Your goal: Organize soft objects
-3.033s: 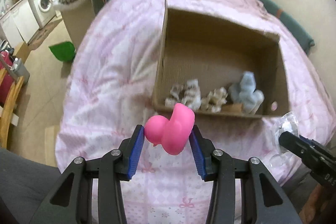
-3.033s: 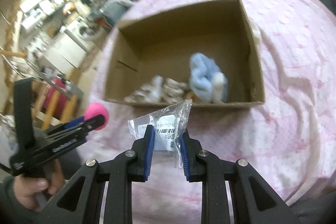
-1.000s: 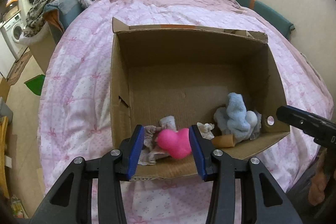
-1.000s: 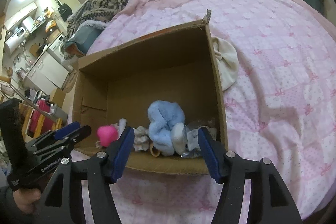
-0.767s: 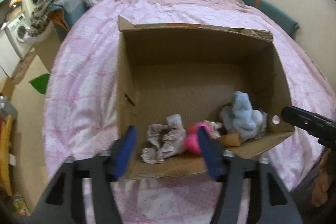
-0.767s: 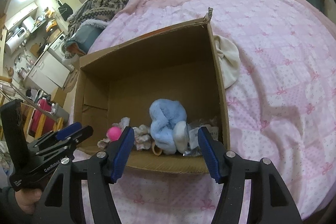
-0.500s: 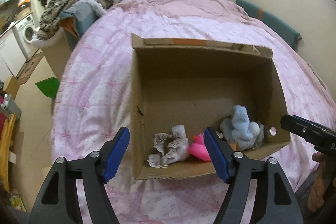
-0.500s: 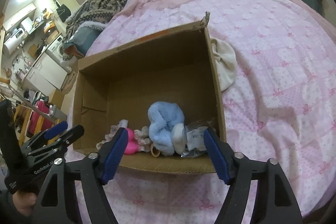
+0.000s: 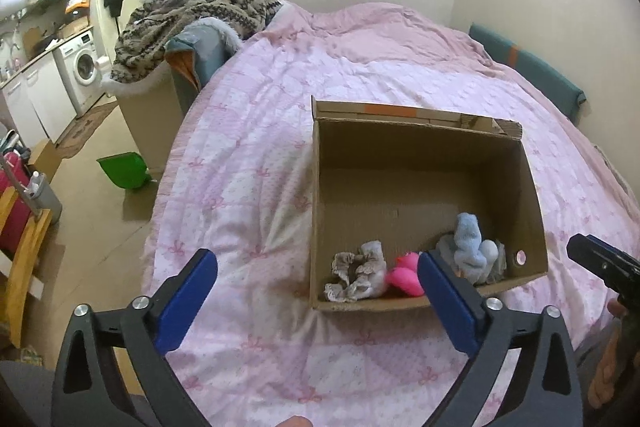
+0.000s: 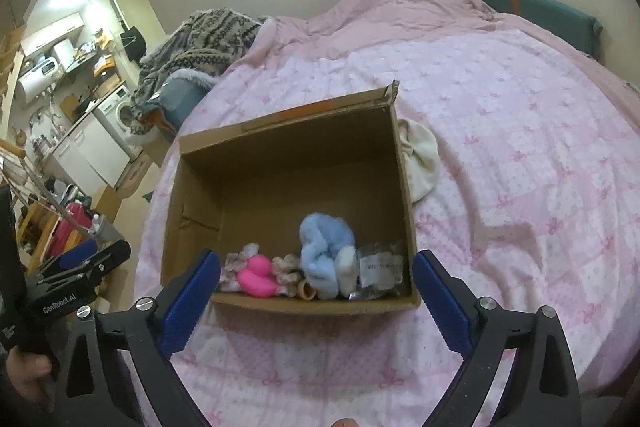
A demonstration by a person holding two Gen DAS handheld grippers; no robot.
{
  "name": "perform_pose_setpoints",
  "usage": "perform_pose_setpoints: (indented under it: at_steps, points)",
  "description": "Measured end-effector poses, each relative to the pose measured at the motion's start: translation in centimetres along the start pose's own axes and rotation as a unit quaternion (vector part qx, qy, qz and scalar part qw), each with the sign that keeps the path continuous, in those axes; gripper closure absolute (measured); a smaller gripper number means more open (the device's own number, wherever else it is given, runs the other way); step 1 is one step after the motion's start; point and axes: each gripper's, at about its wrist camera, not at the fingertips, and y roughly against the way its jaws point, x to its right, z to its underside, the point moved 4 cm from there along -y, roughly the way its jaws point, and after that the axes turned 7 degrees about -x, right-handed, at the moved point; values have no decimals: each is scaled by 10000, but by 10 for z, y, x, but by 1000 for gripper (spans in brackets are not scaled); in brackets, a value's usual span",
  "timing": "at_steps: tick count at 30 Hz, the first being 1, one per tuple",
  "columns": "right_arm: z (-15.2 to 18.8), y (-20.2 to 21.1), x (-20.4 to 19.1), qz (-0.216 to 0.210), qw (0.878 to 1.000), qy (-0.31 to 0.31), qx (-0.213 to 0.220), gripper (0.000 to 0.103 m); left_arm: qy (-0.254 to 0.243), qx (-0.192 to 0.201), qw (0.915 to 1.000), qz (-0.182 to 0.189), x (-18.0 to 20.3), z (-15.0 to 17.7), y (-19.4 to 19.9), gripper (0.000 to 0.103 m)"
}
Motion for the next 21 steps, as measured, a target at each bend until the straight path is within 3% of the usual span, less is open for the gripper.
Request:
perform_pose_setpoints:
  at_steps: [11,21]
  points:
    - [28,8,-12,216,9998,14,44,0,-4,-64,9999,143,8,35,16,1]
    - [29,2,-18,465,9986,207,141,0,32,-76,9997,247,15,36,10,0]
